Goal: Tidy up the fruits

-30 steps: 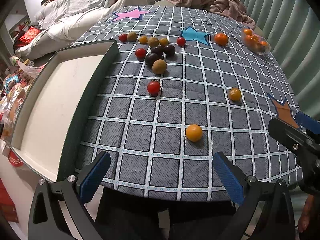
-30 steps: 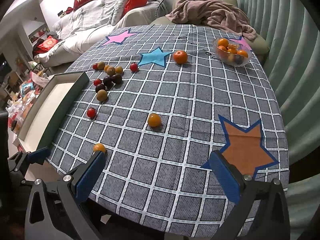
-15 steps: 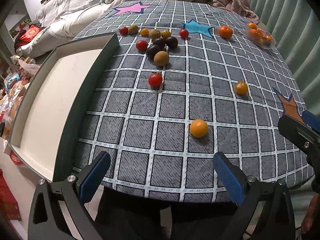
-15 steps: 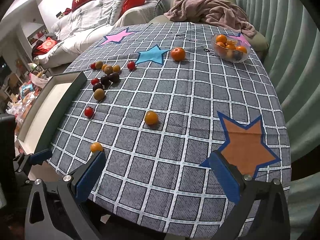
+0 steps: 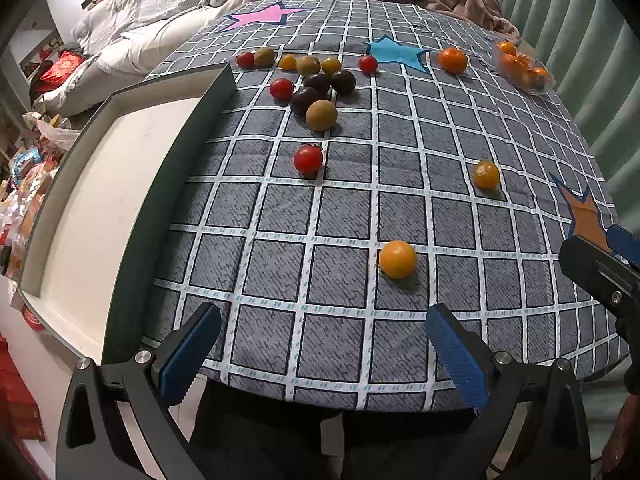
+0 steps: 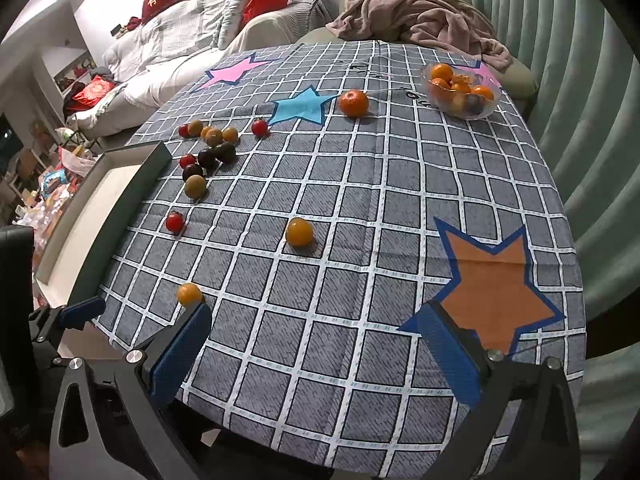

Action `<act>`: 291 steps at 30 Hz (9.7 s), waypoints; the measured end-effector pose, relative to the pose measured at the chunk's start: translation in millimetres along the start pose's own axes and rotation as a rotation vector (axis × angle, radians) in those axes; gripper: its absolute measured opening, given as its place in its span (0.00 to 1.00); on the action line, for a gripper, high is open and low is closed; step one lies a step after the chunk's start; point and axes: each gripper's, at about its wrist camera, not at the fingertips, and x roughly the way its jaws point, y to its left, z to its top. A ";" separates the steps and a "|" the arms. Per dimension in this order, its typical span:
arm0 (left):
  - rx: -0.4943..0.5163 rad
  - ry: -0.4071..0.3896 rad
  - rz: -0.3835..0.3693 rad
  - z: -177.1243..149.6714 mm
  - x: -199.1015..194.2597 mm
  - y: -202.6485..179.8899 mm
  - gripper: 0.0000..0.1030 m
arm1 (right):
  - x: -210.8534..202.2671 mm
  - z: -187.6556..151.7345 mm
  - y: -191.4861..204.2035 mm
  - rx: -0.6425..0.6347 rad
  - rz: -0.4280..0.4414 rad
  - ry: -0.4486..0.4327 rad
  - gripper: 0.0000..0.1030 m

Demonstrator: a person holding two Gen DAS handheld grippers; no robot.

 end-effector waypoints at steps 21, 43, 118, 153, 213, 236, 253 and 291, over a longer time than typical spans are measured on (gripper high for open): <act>0.004 -0.012 0.014 14.5 22.9 -15.7 1.00 | 23.7 7.7 -7.5 0.002 -0.017 0.033 1.00; -0.009 -0.061 -0.029 12.5 30.4 -20.2 0.98 | 84.6 33.0 25.3 -0.164 -0.055 0.029 0.55; -0.293 -0.188 0.111 15.0 5.2 257.4 0.82 | 62.6 31.7 280.2 -0.575 0.213 0.040 0.77; -0.041 -0.124 0.007 73.1 51.7 37.2 0.82 | 156.4 147.3 60.5 -0.099 -0.001 0.016 0.73; -0.201 -0.253 -0.098 10.9 -31.1 166.2 0.20 | 31.6 54.4 159.2 -0.196 0.277 -0.033 0.22; -0.224 -0.179 -0.044 -2.9 8.1 213.3 0.20 | 95.6 50.6 281.4 -0.382 0.292 0.138 0.23; -0.198 -0.177 -0.001 -1.1 11.3 207.6 0.21 | 91.3 56.9 279.2 -0.349 0.314 0.134 0.74; -0.018 -0.191 -0.058 63.5 -6.4 56.8 0.76 | 78.4 99.5 47.3 0.011 0.094 0.057 0.79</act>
